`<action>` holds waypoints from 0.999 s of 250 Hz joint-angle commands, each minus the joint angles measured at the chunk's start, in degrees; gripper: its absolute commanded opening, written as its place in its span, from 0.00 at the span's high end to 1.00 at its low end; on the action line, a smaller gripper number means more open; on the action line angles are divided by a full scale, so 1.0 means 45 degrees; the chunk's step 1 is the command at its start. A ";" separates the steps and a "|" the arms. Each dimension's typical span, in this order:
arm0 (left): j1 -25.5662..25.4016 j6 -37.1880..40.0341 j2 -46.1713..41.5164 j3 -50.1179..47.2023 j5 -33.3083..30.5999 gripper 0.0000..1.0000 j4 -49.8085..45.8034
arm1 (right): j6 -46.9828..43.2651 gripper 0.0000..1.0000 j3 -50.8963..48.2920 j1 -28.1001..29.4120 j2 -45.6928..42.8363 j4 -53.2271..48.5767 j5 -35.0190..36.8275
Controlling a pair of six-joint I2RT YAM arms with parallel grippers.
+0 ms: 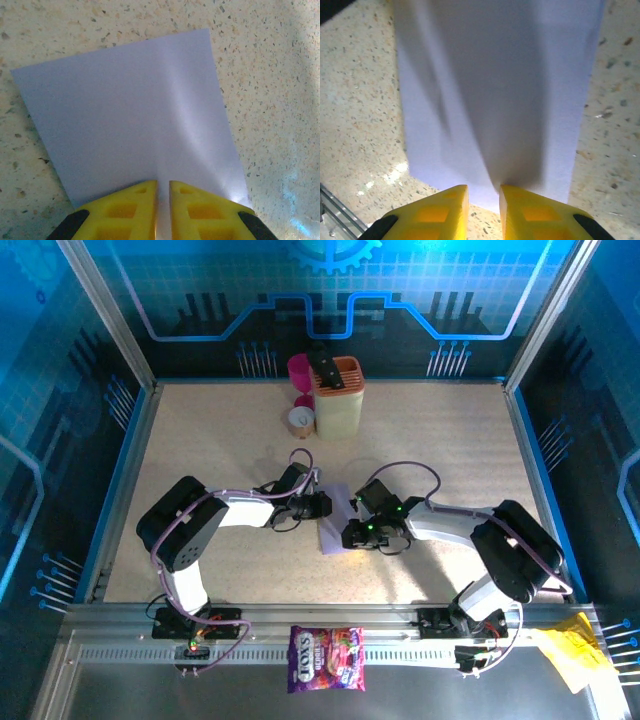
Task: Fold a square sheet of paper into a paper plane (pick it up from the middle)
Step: Fold the triangle a second time at the center of the table.
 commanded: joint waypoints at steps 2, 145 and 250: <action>0.0005 -0.0038 0.0495 -0.0486 0.0069 0.83 -0.0753 | 0.0175 0.74 0.0331 0.0091 0.0099 0.0213 -0.0294; 0.0005 -0.0124 0.0573 -0.0480 0.0135 0.84 -0.0660 | -0.0154 0.53 -0.0553 -0.0330 -0.1202 -0.0801 0.0507; 0.0009 -0.0096 0.0493 -0.0539 0.0121 0.84 -0.0780 | 0.0063 0.62 -0.0611 -0.0302 -0.0478 -0.0035 -0.0084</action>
